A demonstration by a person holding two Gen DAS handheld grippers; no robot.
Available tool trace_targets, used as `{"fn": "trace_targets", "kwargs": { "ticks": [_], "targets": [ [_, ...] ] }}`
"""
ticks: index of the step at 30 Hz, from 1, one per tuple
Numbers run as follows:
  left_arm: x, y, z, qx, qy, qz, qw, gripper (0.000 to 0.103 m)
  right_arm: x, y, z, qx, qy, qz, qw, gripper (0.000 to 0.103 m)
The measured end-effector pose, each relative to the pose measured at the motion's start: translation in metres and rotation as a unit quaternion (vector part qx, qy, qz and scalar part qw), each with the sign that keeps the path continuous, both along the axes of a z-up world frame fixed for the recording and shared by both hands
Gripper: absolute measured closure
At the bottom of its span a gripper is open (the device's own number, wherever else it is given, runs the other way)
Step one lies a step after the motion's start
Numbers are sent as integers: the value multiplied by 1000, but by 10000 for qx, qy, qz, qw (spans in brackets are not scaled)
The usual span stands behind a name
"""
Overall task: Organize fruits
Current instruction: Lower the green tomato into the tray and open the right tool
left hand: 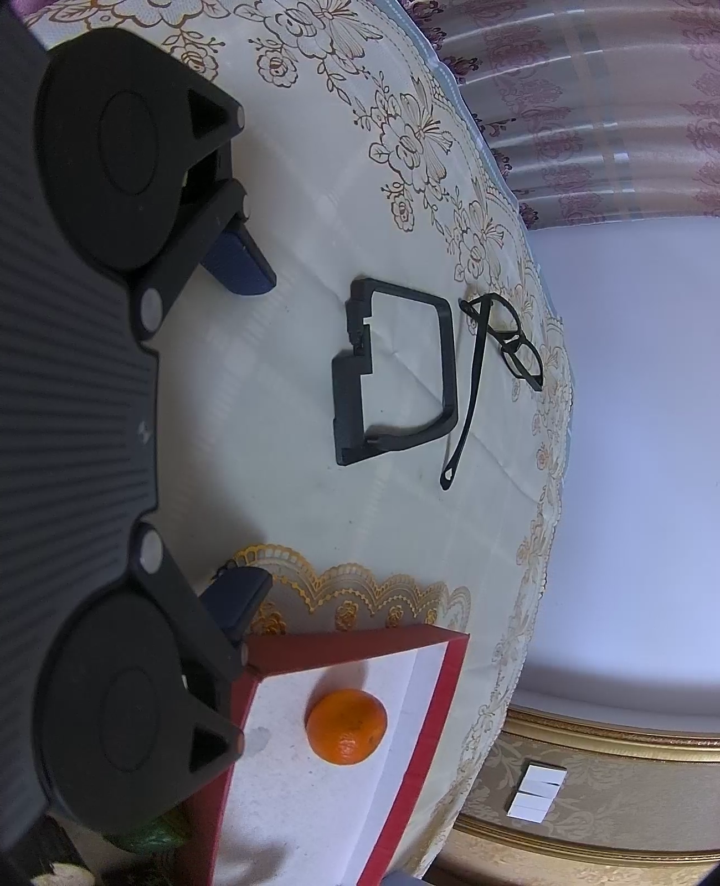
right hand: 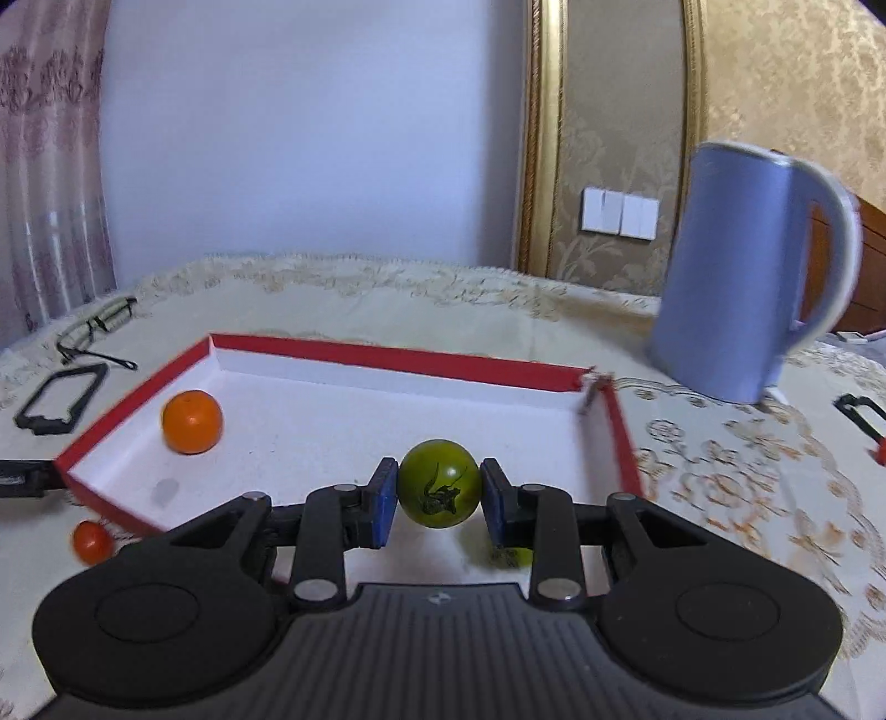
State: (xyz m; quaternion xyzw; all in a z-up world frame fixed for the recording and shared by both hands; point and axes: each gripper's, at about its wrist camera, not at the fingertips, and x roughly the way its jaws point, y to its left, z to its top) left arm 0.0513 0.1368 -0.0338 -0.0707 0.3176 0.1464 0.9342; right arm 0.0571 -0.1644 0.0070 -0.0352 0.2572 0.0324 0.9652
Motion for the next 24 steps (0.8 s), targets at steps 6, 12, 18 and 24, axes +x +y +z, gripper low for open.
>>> {"fn": "trace_targets", "kwargs": {
  "ticks": [6, 12, 18, 24],
  "targets": [
    [0, 0, 0, 5, 4, 1, 10000, 0, 34, 5, -15, -45, 366, -213, 9991, 72],
    [0, 0, 0, 33, 24, 1, 10000, 0, 40, 8, -18, -163, 584, -180, 9980, 71],
    [2, -1, 0, 76, 57, 0, 10000, 0, 27, -1, -11, 150, 465, -73, 9988, 43],
    [2, -2, -1, 89, 65, -2, 9999, 0, -28, -35, 9, 458, -205, -483, 9976, 36]
  ]
}}
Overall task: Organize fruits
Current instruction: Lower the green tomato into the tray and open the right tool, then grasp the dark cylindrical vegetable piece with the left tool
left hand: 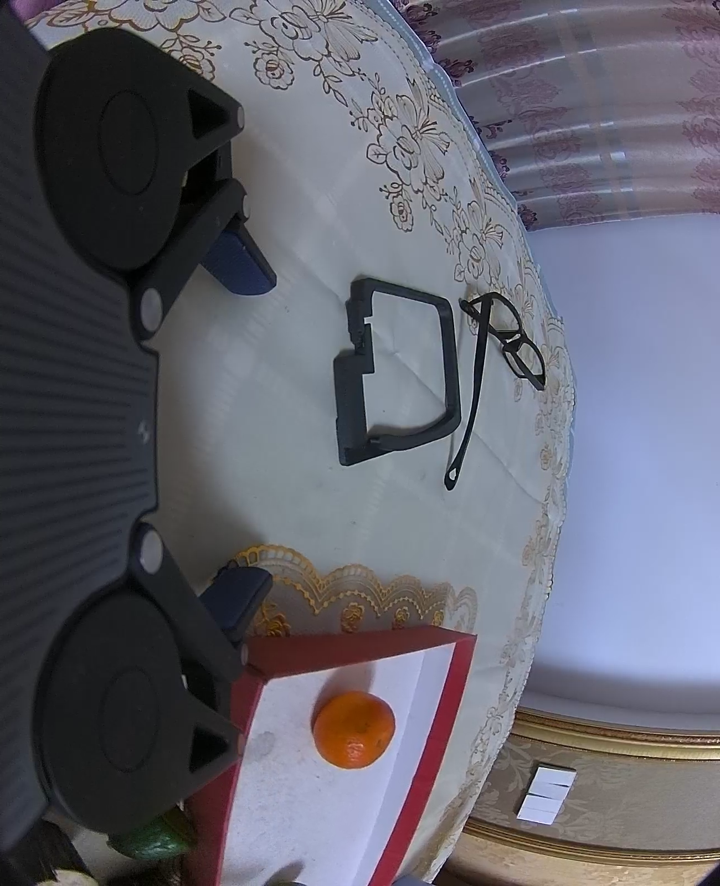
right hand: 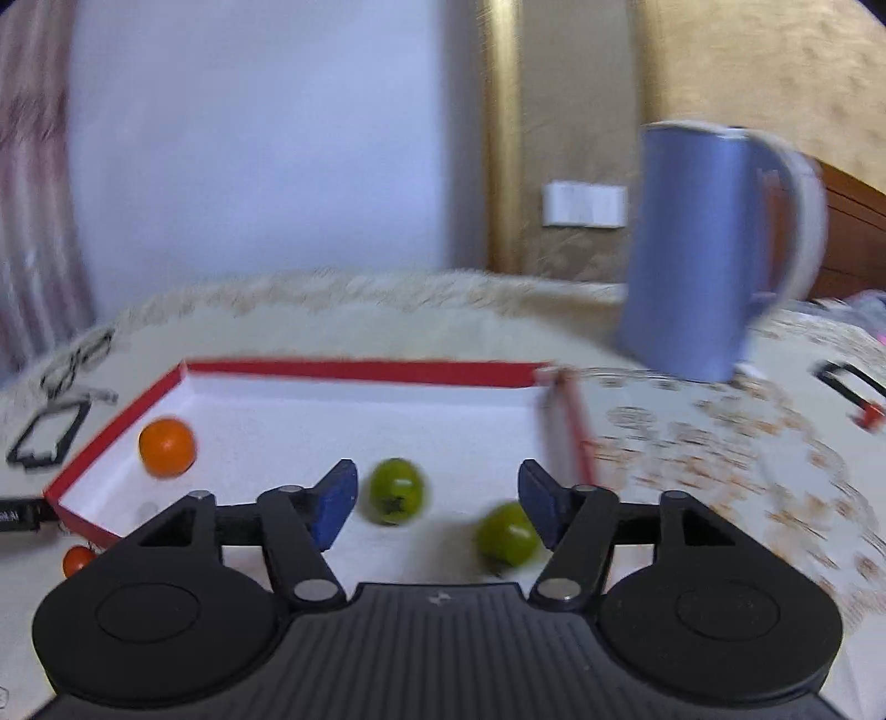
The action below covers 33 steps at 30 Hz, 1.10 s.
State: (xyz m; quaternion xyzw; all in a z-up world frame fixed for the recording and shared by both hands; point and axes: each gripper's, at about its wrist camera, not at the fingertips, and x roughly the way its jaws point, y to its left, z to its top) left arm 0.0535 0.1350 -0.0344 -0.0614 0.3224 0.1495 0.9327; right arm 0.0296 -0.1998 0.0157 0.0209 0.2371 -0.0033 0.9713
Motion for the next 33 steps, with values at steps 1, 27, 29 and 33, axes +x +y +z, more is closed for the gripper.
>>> {"fn": "trace_targets", "kwargs": {
  "ticks": [1, 27, 29, 33],
  "targets": [
    [0, 0, 0, -1, 0, 0, 10000, 0, -12, -10, 1, 46, -84, -206, 9997, 35],
    [-98, -86, 39, -352, -785, -1955, 9769, 0, -35, -99, -38, 4, 886, -1877, 9782, 9],
    [-100, -99, 37, -387, -776, -2090, 9741, 0, -35, -99, -38, 1, 888, -1877, 9782, 9],
    [-96, -121, 27, -103, -613, -2112, 9755, 0, -35, -99, -38, 5, 888, -1874, 9783, 8]
  ]
}}
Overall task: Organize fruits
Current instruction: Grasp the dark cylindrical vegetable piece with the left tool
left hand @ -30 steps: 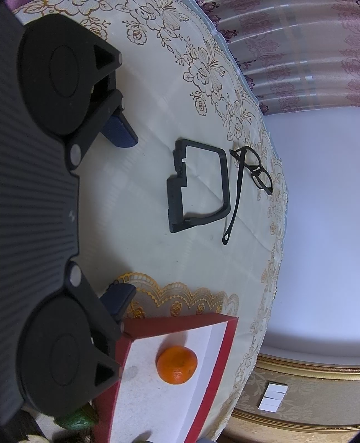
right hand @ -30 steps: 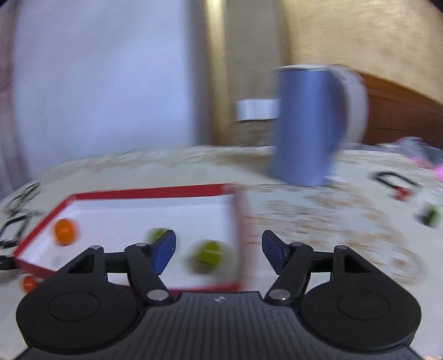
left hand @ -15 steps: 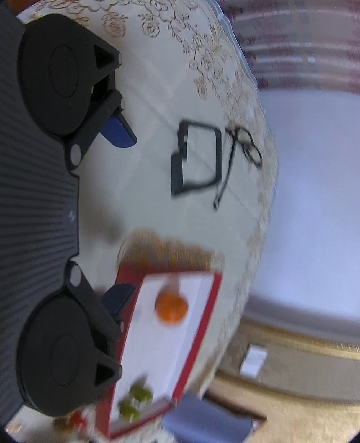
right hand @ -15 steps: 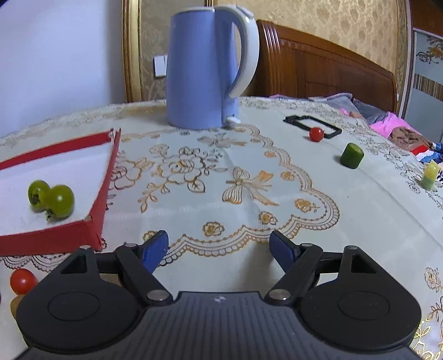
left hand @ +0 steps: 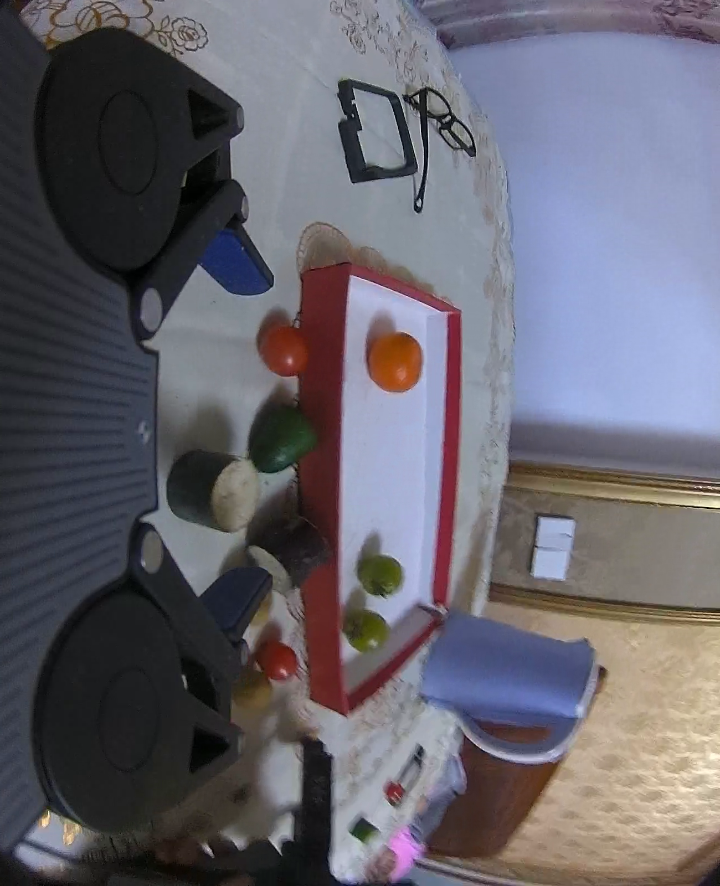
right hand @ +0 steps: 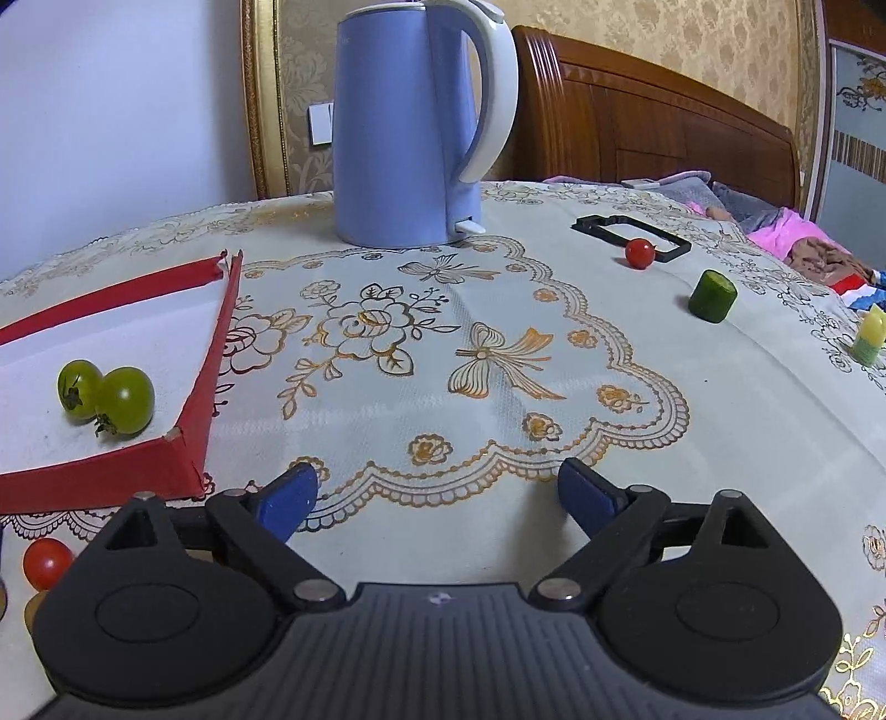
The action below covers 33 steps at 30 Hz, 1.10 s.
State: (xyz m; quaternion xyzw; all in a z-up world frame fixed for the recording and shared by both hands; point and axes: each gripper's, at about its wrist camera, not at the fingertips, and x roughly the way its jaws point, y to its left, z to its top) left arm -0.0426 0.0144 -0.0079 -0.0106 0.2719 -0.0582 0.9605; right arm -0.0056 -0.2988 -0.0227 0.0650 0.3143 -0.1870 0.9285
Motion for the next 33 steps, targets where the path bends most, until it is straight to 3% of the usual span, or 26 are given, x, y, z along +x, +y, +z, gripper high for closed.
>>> {"fn": "trace_targets", "kwargs": {
  "ticks": [7, 9, 10, 18, 22, 25, 26, 33],
  "targets": [
    [7, -18, -14, 443, -58, 134, 9989, 0, 0, 0, 0, 2, 4, 4, 10000, 8],
    [9, -19, -16, 445, -33, 136, 9989, 8, 0, 0, 0, 2, 4, 4, 10000, 8],
    [11, -19, -18, 447, 3, 108, 9989, 18, 0, 0, 0, 2, 4, 4, 10000, 8],
    [12, -19, -29, 422, 139, -13, 9990, 30, 0, 0, 0, 1, 6, 5, 10000, 8],
    [11, -21, -29, 392, 106, -79, 9991, 42, 0, 0, 0, 1, 6, 5, 10000, 8],
    [9, -23, -28, 364, 90, -201, 9991, 67, 0, 0, 0, 1, 6, 5, 10000, 8],
    [8, -24, -27, 368, 95, -262, 9989, 70, 0, 0, 0, 0, 6, 4, 10000, 8],
    [8, -26, -27, 415, 82, -289, 9987, 72, 0, 0, 0, 1, 7, 5, 10000, 8]
  ]
}}
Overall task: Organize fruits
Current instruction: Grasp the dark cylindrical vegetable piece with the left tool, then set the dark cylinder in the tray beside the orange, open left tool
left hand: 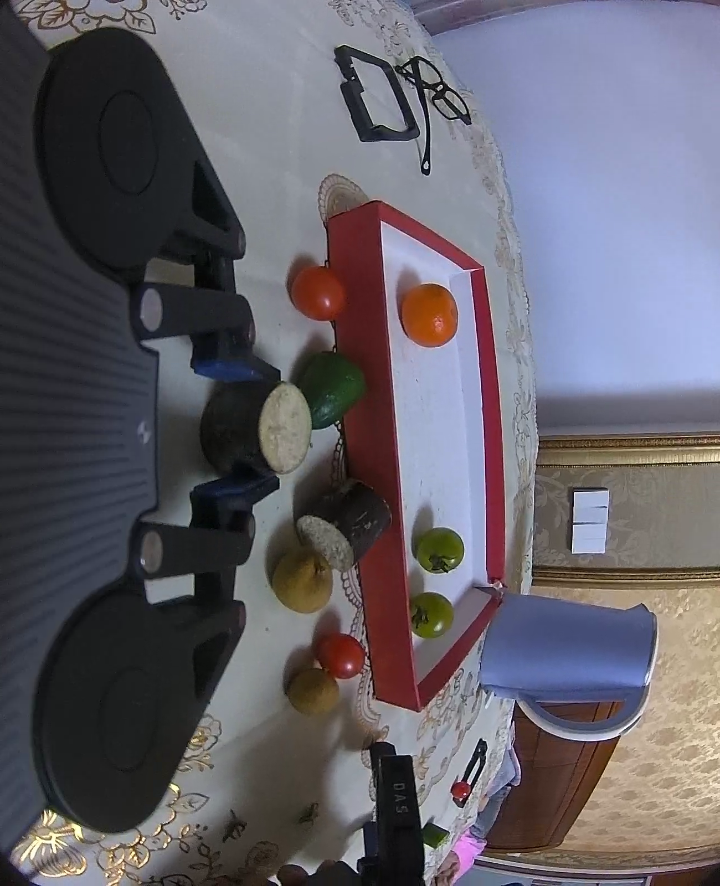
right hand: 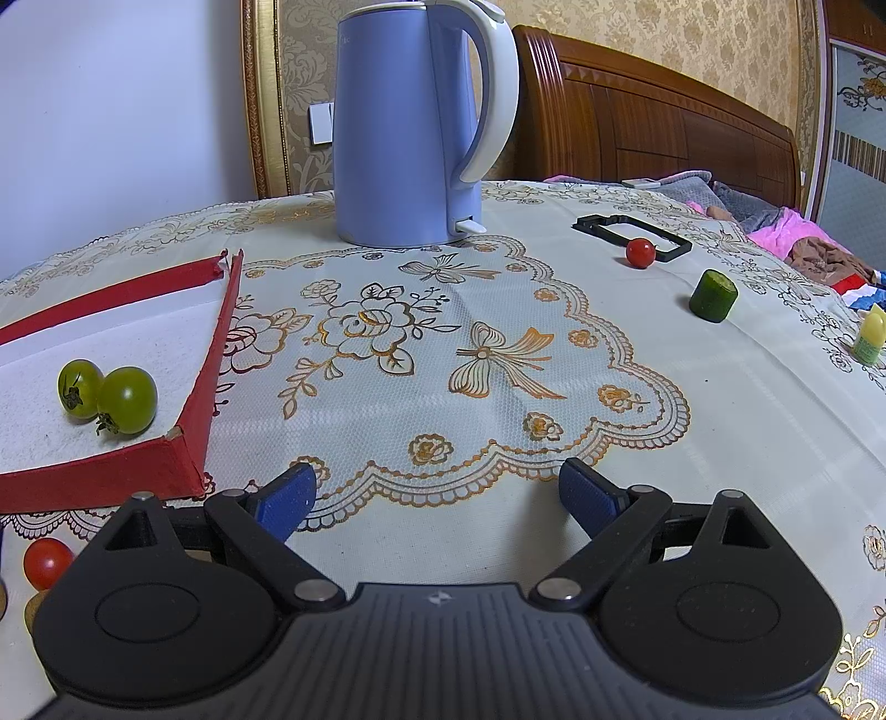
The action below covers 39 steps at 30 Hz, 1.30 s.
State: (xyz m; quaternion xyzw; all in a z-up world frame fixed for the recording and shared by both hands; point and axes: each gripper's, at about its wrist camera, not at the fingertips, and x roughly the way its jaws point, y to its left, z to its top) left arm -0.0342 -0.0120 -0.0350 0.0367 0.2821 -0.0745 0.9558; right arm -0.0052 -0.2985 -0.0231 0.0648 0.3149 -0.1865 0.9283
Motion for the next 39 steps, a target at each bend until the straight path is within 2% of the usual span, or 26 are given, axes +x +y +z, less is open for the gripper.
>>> {"fn": "trace_targets", "kwargs": {
  "ticks": [6, 11, 16, 20, 27, 34, 39],
  "targets": [
    [-3, -3, 7, -26, 36, -166, 9999, 73, 0, 0, 0, 0, 1, 1, 10000, 8],
    [-2, -2, 29, -186, -185, -309, 9992, 73, 0, 0, 0, 0, 3, 1, 10000, 8],
    [23, 6, 49, -276, -381, -70, 9989, 73, 0, 0, 0, 0, 3, 2, 10000, 8],
    [64, 8, 58, -271, -428, 217, 9985, 73, 0, 0, 0, 0, 3, 2, 10000, 8],
    [130, -1, 47, -127, -20, 378, 9992, 73, 0, 0, 0, 0, 3, 3, 10000, 8],
    [159, -8, 18, -15, 419, 427, 9982, 73, 0, 0, 0, 0, 5, 4, 10000, 8],
    [157, -13, 14, 165, 296, 429, 9985, 73, 0, 0, 0, 1, 7, 4, 10000, 8]
  ]
}}
